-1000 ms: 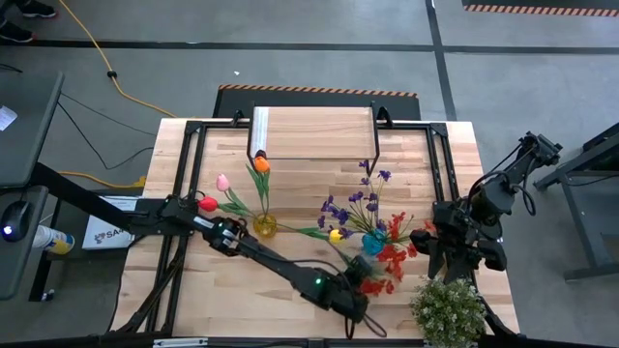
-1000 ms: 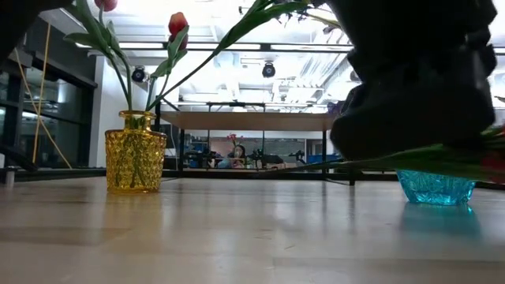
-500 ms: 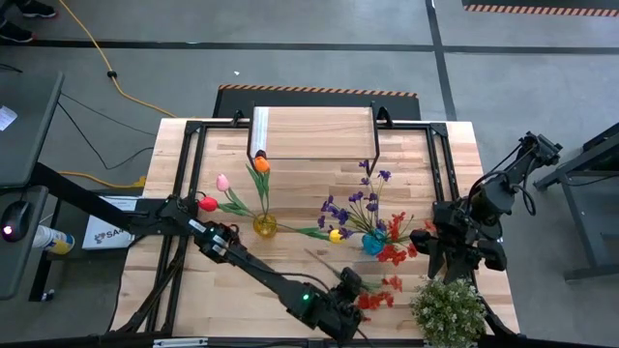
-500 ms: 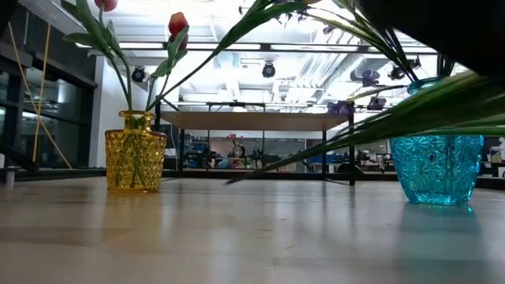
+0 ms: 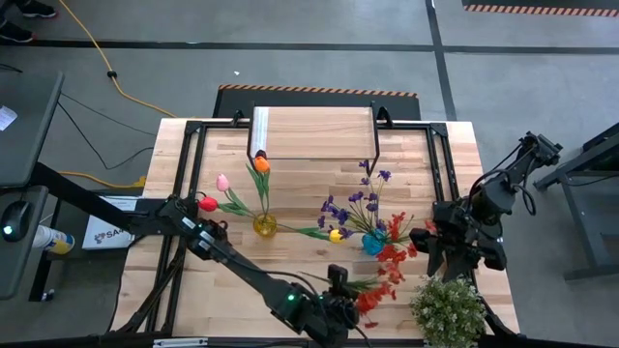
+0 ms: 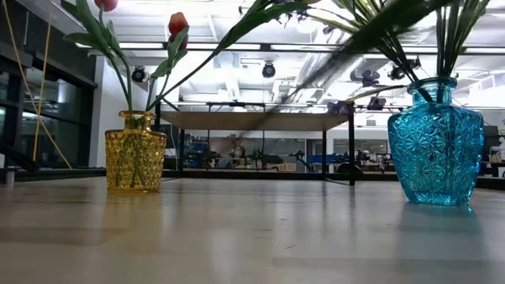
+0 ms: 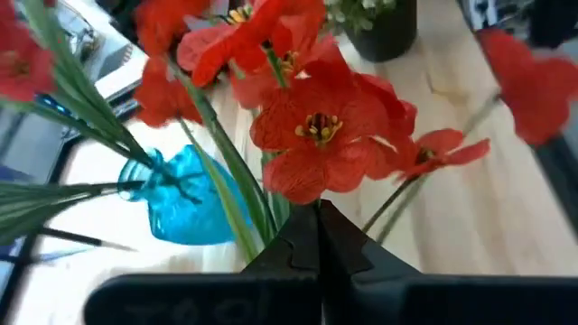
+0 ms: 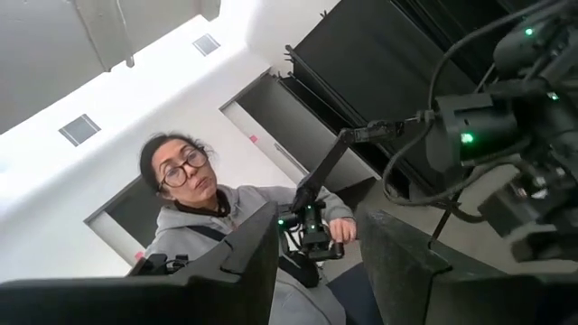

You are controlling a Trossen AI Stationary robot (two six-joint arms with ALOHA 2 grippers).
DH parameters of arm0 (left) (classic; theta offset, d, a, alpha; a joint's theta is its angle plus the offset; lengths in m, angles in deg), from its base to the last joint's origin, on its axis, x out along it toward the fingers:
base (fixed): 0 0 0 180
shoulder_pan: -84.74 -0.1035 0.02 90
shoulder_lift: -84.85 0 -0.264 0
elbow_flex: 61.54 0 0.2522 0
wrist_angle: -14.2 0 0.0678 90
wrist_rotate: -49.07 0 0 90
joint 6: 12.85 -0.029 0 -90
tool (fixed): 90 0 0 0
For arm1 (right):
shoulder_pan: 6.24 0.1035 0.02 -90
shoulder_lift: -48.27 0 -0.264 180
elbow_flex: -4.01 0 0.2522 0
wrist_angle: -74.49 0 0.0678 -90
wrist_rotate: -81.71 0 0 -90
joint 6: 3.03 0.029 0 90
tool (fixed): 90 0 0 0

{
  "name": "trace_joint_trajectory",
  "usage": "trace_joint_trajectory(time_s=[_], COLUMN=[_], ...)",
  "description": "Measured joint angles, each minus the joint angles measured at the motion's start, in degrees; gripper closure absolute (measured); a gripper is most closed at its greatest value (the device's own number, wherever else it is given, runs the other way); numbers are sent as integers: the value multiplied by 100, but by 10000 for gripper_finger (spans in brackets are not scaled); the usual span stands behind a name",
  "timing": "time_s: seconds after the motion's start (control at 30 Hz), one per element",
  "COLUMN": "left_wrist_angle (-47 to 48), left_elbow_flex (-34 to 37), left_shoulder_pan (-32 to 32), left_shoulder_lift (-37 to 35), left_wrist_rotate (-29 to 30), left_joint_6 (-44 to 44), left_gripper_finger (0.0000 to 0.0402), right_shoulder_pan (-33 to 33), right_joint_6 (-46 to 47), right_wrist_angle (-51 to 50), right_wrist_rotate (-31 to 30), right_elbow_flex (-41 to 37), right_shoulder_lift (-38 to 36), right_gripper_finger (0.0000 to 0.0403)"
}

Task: Pick and place flowers into a vace then onto a shelf
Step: Put the red flowers into the blue vase

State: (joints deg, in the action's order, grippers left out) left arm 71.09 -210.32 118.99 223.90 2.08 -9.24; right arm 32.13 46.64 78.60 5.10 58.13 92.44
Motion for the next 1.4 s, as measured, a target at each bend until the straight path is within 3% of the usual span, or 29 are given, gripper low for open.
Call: trace_joint_trajectory(time_s=[0.57, 0.87, 1.07, 1.4], left_wrist_angle=[130, 32, -169, -607], left_elbow_flex=[2, 4, 3, 4], left_shoulder_pan=[410, 726, 894, 1048], left_shoulder_lift=[-563, -780, -984, -1264], left_wrist_rotate=[-321, 257, 842, 1301], left_joint_6=[1945, 2544, 2544, 2503], left_gripper_finger=[379, 379, 379, 379], right_shoulder_pan=[-2, 0, 0, 0], right_joint_6=[-25, -80, -114, -122], right_wrist_angle=[42, 43, 44, 206], right_wrist_rotate=[2, 2, 2, 2], right_elbow_flex=[0, 0, 0, 0], right_shoulder_lift=[0, 0, 1, 0], right_gripper_finger=[261, 261, 261, 261])
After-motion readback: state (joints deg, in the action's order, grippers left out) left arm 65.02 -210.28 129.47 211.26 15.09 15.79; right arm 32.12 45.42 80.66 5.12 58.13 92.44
